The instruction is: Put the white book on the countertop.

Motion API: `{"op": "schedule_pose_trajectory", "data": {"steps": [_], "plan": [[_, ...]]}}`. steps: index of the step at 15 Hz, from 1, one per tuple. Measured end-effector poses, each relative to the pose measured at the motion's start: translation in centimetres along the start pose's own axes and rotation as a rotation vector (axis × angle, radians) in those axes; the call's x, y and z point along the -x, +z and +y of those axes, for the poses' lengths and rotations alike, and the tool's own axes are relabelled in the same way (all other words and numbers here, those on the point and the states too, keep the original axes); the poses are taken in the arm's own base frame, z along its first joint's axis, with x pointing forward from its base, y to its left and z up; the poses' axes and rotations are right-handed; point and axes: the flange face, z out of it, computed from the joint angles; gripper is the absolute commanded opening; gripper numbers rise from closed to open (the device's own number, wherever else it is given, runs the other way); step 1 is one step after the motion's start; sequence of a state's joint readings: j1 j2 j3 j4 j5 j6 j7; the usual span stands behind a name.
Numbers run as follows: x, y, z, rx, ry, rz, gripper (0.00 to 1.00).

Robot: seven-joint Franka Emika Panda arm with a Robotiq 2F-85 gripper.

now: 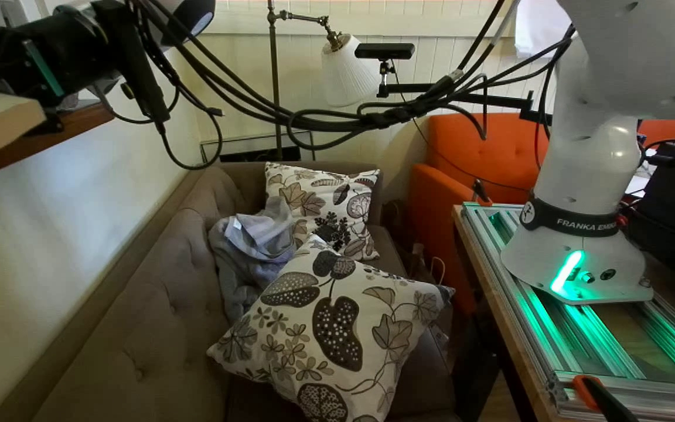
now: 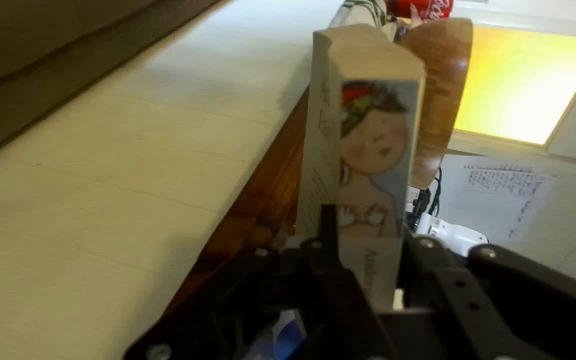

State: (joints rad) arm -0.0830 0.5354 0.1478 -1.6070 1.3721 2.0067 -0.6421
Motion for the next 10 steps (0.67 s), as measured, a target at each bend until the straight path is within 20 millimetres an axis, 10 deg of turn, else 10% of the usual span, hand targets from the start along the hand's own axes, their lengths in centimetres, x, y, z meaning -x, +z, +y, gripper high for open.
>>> {"op": "schedule_pose_trajectory", "data": {"steps": [10], "plan": [[-3.2, 2.3, 0.1, -0.200, 0.149, 0.198, 0.06]]}}
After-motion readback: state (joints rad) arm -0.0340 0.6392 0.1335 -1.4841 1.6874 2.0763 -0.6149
